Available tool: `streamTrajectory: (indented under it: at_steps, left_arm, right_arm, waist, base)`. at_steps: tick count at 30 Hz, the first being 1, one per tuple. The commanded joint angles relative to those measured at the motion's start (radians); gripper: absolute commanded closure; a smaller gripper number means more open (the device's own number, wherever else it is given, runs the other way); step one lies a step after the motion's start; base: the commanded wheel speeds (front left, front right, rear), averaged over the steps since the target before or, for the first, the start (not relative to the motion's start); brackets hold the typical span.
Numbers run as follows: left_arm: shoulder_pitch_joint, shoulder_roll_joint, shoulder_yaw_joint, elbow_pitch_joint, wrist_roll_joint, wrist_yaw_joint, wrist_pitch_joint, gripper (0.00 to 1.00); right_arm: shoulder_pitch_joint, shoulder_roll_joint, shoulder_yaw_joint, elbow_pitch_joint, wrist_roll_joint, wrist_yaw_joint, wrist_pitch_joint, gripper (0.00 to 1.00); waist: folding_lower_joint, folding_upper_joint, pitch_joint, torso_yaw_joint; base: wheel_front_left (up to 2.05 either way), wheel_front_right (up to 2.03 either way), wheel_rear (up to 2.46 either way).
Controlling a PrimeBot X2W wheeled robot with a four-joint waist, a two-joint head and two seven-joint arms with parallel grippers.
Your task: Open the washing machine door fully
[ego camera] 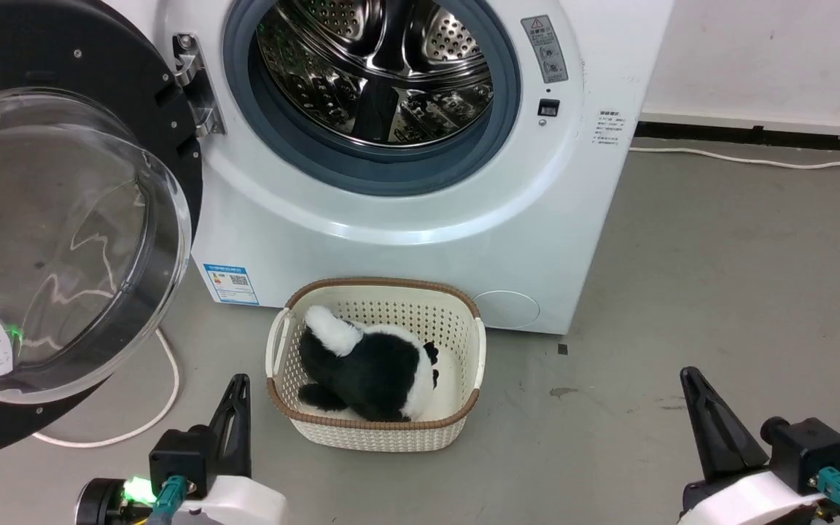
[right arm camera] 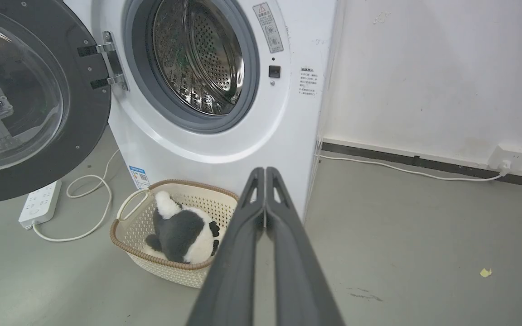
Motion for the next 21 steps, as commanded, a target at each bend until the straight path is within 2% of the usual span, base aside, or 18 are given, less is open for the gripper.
streamTrajectory:
  at_steps: [1, 21]
  left_arm:
    - [-0.010, -0.007, 0.006, -0.008, 0.010, -0.007, 0.007, 1.00]
    - [-0.012, -0.012, 0.020, -0.027, 0.016, -0.017, 0.047, 1.00]
  right_arm:
    - [-0.013, 0.003, 0.002, -0.006, -0.010, 0.000, 0.005, 1.00]
    - [-0.021, 0.003, 0.012, -0.010, -0.028, 0.001, 0.046, 1.00]
  waist:
    - [0.0000, 0.0000, 0.000, 0.000]
    - [0.0000, 0.0000, -0.007, -0.006]
  base:
    - [0.00, 0.00, 0.00]
    - [0.00, 0.00, 0.00]
